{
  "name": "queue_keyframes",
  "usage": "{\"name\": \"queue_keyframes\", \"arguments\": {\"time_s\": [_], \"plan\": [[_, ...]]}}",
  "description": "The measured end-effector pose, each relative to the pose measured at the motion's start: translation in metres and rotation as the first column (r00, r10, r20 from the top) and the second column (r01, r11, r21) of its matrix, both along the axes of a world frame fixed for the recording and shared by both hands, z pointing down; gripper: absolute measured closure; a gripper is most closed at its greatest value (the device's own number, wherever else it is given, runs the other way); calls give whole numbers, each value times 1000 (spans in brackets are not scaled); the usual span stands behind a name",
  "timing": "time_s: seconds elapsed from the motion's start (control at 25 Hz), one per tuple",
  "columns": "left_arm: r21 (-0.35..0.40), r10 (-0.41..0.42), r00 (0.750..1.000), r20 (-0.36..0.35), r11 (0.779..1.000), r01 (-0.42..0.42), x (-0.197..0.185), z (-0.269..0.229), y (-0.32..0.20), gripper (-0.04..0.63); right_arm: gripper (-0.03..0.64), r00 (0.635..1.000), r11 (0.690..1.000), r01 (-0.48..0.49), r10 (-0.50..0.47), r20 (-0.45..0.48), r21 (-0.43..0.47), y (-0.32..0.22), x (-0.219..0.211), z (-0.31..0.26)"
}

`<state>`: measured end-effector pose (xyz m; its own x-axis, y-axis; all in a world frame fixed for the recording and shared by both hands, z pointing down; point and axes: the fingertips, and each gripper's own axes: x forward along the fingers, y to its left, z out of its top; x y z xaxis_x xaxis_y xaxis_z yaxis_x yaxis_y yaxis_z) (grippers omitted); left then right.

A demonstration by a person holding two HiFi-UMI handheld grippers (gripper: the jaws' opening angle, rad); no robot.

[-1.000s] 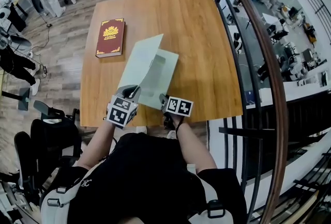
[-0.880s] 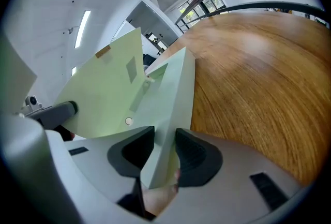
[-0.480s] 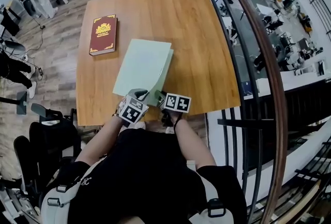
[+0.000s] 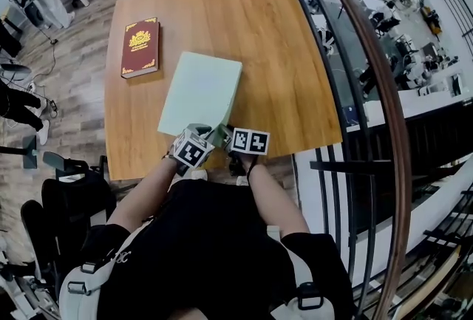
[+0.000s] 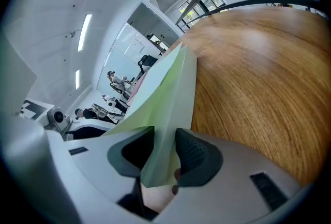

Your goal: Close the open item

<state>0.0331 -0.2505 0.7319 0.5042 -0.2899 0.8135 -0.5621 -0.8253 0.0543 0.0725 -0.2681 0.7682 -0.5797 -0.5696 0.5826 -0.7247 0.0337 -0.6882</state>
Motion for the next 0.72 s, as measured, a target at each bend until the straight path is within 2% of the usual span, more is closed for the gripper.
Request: {"name": "queue_keyframes", "arguments": {"time_s": [0.12, 0.36, 0.72], "plan": [[-14, 14, 999, 49, 1000, -13, 4, 5, 0, 545, 480, 1000, 1000, 7, -7, -4, -4, -1, 0, 0], [-69, 48, 996, 73, 997, -43, 8, 14, 5, 535, 480, 1000, 1000, -6, 7, 28, -27, 5, 2, 0], [-39, 69, 985, 155, 997, -64, 10, 18, 7, 523, 489, 999, 999, -25, 26, 34, -35, 10, 11, -3]]}}
